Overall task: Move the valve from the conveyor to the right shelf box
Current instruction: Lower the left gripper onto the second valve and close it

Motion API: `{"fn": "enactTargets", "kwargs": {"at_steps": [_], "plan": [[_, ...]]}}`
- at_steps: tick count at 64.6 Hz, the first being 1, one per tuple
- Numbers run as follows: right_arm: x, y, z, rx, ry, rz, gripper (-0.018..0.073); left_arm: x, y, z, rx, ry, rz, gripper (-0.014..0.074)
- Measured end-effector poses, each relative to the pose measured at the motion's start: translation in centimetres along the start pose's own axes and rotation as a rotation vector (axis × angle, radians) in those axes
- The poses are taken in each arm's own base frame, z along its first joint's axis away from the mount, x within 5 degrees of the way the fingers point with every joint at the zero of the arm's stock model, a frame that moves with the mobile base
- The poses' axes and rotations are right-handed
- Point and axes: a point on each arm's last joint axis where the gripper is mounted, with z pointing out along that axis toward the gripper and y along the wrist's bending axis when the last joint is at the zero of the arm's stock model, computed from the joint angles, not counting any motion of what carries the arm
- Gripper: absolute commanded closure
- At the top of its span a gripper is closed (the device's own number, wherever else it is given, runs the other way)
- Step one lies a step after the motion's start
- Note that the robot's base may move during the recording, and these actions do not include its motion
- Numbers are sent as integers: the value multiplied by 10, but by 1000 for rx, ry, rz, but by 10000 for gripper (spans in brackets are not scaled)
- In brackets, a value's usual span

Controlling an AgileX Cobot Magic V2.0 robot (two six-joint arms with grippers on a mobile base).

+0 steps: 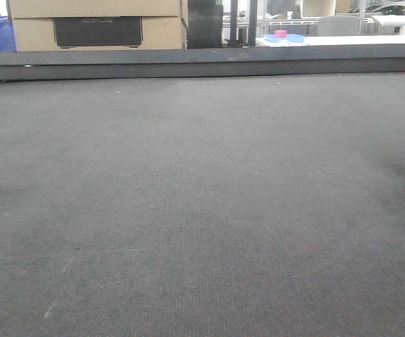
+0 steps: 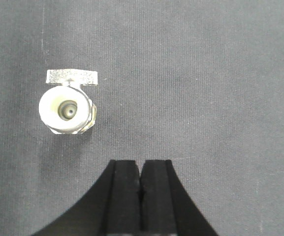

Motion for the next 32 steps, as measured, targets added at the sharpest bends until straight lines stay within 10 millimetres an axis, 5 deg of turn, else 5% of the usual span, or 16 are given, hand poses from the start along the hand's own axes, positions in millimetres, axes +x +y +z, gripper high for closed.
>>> {"fn": "enactTargets", "kwargs": {"at_steps": [10, 23, 32], "plan": [[1, 1, -13, -1, 12, -3, 717, -4, 2, -12, 4, 39, -25, 707], [4, 3, -62, -20, -205, -15, 718, -15, 13, -9, -70, 66, 4, 701], [7, 4, -84, -34, -360, -19, 718, -19, 20, 4, -141, 113, 54, 524]]}}
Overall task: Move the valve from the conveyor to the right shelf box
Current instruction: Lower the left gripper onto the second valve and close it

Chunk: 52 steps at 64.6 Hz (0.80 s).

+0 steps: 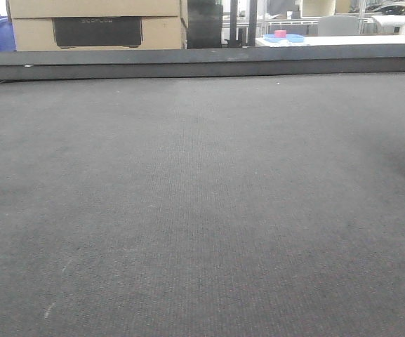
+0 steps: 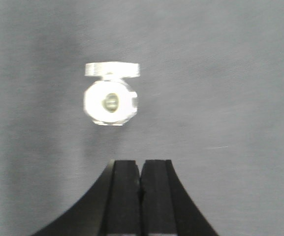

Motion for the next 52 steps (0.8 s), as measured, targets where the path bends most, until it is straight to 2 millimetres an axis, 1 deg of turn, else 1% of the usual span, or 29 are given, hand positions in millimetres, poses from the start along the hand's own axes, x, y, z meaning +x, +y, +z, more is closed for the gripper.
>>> {"fn": "enactTargets", "kwargs": {"at_steps": [4, 11, 16, 19, 32, 41, 52], "plan": [[-1, 0, -5, -2, -28, -1, 721, -2, 2, 6, -25, 22, 15, 398], [0, 0, -5, -2, -23, -1, 721, -8, 3, 19, -50, 56, 29, 188], [1, 0, -5, -1, -8, 1, 721, -12, 3, 29, -53, 86, 34, 83], [2, 0, -5, 0, 1, 1, 721, -15, 2, 38, -53, 110, 38, 49], [5, 0, -3, 1, 17, 2, 721, -27, -1, 79, -47, 188, 50, 37], [5, 0, -3, 0, 19, 0, 721, -33, -1, 102, -33, 221, 39, 37], [5, 0, -3, 0, 21, 0, 721, -36, 1, 119, -18, 248, 18, 71]]}}
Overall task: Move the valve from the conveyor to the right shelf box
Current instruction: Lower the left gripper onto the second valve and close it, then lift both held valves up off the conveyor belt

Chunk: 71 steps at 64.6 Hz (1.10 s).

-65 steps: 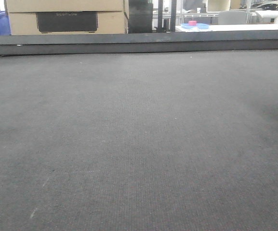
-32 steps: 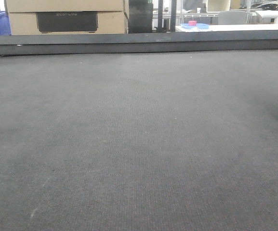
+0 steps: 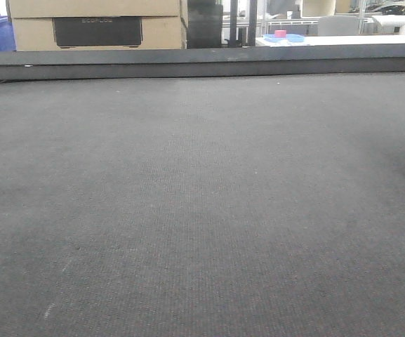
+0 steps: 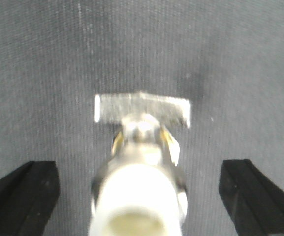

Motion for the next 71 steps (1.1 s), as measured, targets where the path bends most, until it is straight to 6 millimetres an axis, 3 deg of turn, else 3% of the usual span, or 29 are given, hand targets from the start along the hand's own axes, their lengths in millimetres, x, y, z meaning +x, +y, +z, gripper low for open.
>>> {"fn": "enactTargets", "kwargs": {"at_steps": [13, 17, 33, 48, 53, 71], "plan": [[0, 0, 0, 0, 0, 0, 721, -1, -1, 3, 9, 2, -2, 139], [0, 0, 0, 0, 0, 0, 721, -1, -1, 3, 9, 2, -2, 203], [0, 0, 0, 0, 0, 0, 721, -2, 0, 2, 9, -3, -2, 713], [-2, 0, -2, -2, -31, 0, 721, -2, -1, 1, 12, -13, -4, 707], [-1, 0, -9, -5, -56, -2, 721, 0, -1, -8, 23, -46, -12, 707], [6, 2, -45, -18, -217, -35, 721, 24, -4, -90, 131, -412, -62, 707]]}}
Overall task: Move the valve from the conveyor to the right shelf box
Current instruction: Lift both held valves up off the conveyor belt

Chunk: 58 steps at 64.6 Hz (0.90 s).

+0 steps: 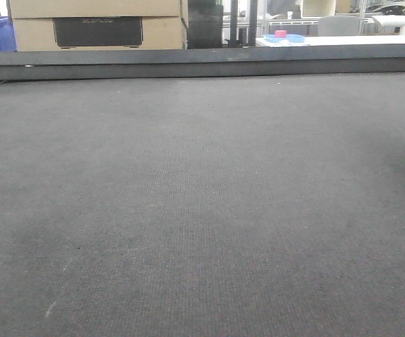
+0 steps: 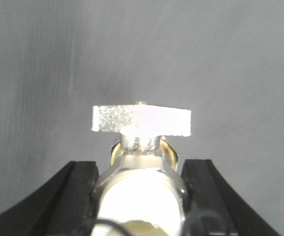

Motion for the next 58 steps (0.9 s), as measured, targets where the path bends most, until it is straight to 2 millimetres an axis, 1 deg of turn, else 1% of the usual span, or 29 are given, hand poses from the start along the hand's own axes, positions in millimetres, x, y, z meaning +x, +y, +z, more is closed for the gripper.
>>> {"fn": "enactTargets", "kwargs": {"at_steps": [2, 6, 7, 14, 20, 25, 32, 38, 43, 51, 58], "plan": [[0, 0, -3, -1, -21, -8, 721, 0, -1, -12, 9, -55, -3, 707], [1, 0, -9, -3, -66, -22, 721, 2, -2, -28, 18, -133, -6, 707], [1, 0, -11, -4, -80, -27, 721, 3, -3, -35, 18, -169, -5, 707], [5, 0, -17, -4, -161, -53, 721, 12, -3, -60, 21, -324, 4, 707], [12, -1, -20, -4, -208, -62, 721, 26, -3, -78, 21, -446, 12, 707], [20, -1, -27, -4, -269, -69, 721, 44, -3, -94, 22, -546, 15, 707], [31, -2, -38, -6, -370, -72, 721, 68, -3, -106, 23, -624, 19, 707], [40, -2, -48, -8, -448, -72, 721, 88, -2, -111, 25, -677, 20, 707], [50, -3, -51, -8, -476, -74, 721, 103, -2, -113, 26, -704, 20, 707], [66, -4, -56, -9, -497, -74, 721, 126, -1, -112, 27, -731, 21, 707], [78, -5, -60, -10, -516, -78, 721, 143, 0, -105, 27, -732, 21, 707]]}}
